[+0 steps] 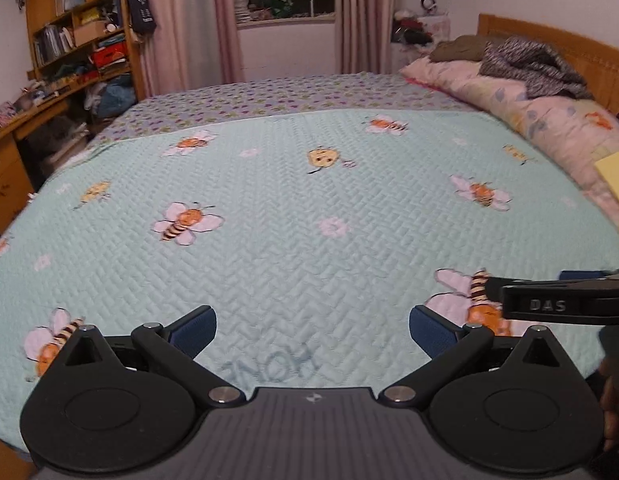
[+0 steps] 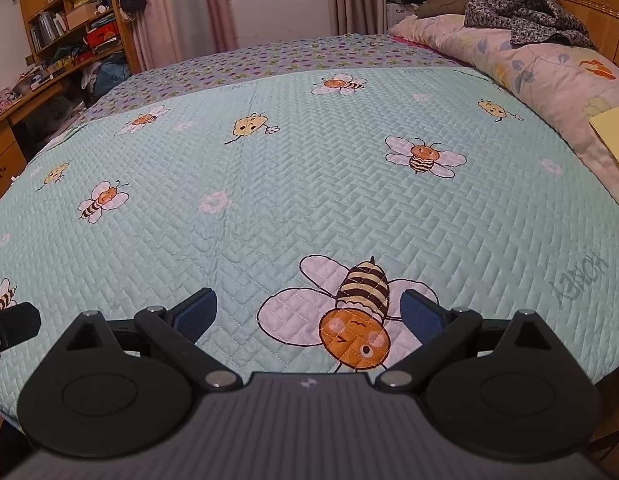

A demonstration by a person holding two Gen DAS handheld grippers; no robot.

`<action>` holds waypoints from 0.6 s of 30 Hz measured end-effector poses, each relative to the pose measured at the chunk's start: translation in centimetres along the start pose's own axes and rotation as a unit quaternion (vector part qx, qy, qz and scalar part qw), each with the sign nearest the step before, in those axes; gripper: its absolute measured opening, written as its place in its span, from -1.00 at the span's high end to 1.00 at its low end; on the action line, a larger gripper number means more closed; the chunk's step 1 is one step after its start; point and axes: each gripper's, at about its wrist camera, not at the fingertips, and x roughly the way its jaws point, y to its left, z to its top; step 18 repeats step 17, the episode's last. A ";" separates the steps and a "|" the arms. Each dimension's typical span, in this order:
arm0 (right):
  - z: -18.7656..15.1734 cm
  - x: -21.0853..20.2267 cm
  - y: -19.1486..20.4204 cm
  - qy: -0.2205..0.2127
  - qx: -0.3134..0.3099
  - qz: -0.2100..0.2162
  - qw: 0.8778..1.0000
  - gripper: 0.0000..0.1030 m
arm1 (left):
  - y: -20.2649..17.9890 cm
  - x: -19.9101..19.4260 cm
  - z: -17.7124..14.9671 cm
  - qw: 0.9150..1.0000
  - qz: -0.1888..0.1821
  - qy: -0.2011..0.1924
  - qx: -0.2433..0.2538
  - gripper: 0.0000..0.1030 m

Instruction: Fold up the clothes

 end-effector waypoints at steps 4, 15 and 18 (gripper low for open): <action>0.0 0.1 -0.2 0.002 0.003 0.000 1.000 -0.90 | 0.5 -0.1 -0.1 1.000 -0.009 -0.008 -0.018 -0.99; -0.2 0.1 -0.1 0.005 0.001 0.001 1.000 -0.90 | 1.1 1.0 -0.3 0.999 0.015 0.006 -0.036 -0.89; -0.2 0.1 -0.1 0.005 0.001 0.000 1.000 -0.90 | 1.1 1.3 -0.4 0.999 0.023 0.009 -0.037 -0.87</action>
